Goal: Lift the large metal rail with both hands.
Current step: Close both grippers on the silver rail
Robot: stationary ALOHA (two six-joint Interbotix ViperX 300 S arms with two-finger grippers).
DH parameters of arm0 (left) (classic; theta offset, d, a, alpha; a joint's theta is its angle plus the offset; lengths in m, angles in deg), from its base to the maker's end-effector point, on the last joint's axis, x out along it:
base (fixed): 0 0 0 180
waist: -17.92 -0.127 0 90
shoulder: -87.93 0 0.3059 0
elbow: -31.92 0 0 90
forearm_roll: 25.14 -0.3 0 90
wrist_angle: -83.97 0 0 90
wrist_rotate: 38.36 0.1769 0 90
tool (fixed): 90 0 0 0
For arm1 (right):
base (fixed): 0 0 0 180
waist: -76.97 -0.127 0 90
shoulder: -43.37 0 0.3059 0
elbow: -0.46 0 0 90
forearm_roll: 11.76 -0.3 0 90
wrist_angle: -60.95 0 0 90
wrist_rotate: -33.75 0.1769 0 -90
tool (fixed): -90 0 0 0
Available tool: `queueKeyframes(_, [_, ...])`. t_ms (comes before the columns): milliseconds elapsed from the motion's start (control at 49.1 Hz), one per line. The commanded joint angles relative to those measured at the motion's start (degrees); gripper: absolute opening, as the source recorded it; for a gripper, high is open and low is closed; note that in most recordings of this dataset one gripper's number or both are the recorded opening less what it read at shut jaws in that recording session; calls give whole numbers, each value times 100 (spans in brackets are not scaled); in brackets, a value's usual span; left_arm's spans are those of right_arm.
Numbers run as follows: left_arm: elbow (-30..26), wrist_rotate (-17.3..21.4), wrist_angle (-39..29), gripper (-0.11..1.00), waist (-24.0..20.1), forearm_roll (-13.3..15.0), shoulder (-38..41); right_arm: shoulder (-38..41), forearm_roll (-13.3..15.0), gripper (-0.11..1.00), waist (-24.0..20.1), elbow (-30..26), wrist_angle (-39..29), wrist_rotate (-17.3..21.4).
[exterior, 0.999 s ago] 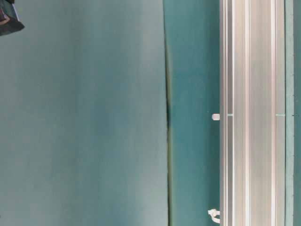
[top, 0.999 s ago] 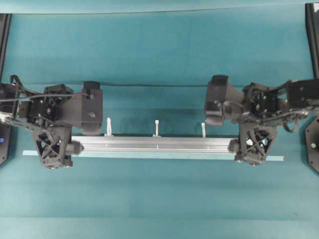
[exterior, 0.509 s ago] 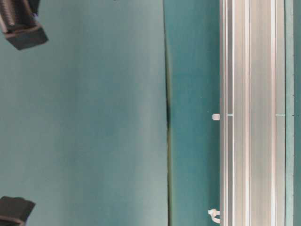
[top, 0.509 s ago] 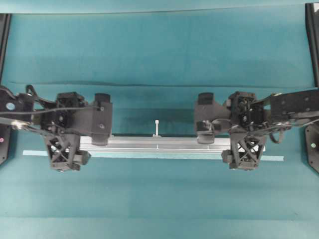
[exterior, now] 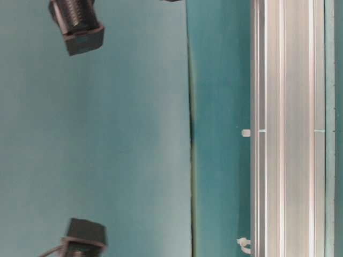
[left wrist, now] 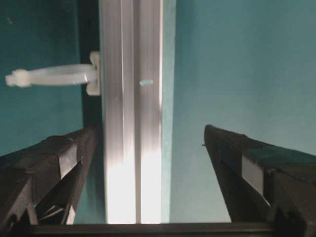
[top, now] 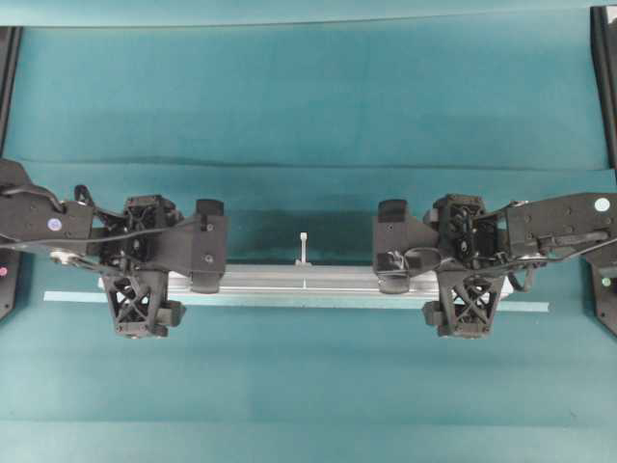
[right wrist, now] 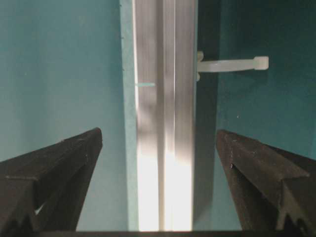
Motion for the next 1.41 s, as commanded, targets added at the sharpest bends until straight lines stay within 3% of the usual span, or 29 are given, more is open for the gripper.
queueKeyframes(0, [-9, 18, 114, 97, -44, -9, 0, 105, 114, 96, -9, 62, 141, -26])
queueKeyframes(550, [97, 26, 914, 97, -70, -9, 483, 782, 132, 96, 44, 97, 870, -18])
queueKeyframes(1121, [105, 9, 1151, 95, -70, -9, 659, 888, 141, 95, 97, 167, 993, 0])
queueKeyframes(1243, [114, -35, 1151, 83, -88, -18, 642, 905, 141, 82, 97, 149, 1002, 26])
queueKeyframes(1386, [158, -105, 1151, 44, -97, -9, 615, 914, 123, 46, 114, 123, 1011, 105])
